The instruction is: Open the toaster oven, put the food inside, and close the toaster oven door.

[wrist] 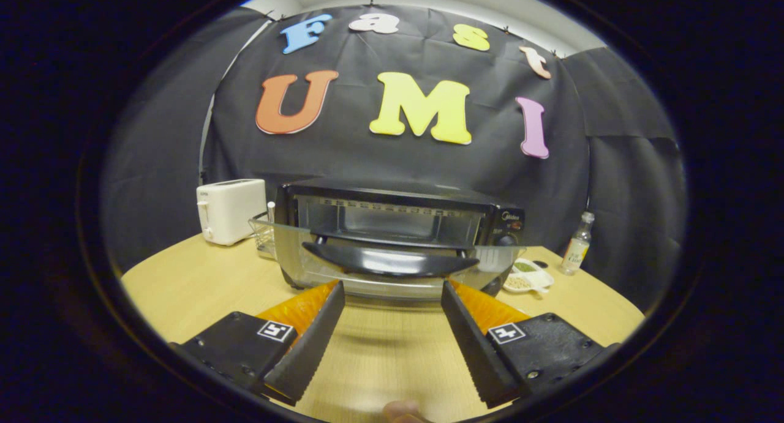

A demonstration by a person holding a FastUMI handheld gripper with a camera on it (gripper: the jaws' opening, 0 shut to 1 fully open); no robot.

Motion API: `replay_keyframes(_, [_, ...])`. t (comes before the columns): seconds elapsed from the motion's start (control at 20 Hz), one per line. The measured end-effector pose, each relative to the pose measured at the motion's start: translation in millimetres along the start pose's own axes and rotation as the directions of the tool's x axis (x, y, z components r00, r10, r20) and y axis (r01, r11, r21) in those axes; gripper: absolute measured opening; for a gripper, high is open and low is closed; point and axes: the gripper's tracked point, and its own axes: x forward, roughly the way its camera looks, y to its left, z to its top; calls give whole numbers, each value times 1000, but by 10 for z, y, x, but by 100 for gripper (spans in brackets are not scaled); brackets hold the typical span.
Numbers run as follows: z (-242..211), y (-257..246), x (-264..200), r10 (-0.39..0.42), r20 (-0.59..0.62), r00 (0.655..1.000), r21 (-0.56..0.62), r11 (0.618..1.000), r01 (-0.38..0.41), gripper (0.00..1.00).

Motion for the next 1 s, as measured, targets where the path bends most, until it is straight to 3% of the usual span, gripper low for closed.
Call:
replay_keyframes(0.3, [848,-97,-366,15,168,986,-46,999,-7,100])
replay_keyframes(0.5, [1144,-170,-838,39,193,980,-45,999,-31,100])
replay_keyframes(0.65, [1396,-277,-1273,55,224,973,-34,998,-49,100])
replay_keyframes(1.0, [1923,-817,-2446,7,354,935,30,999,-19,100])
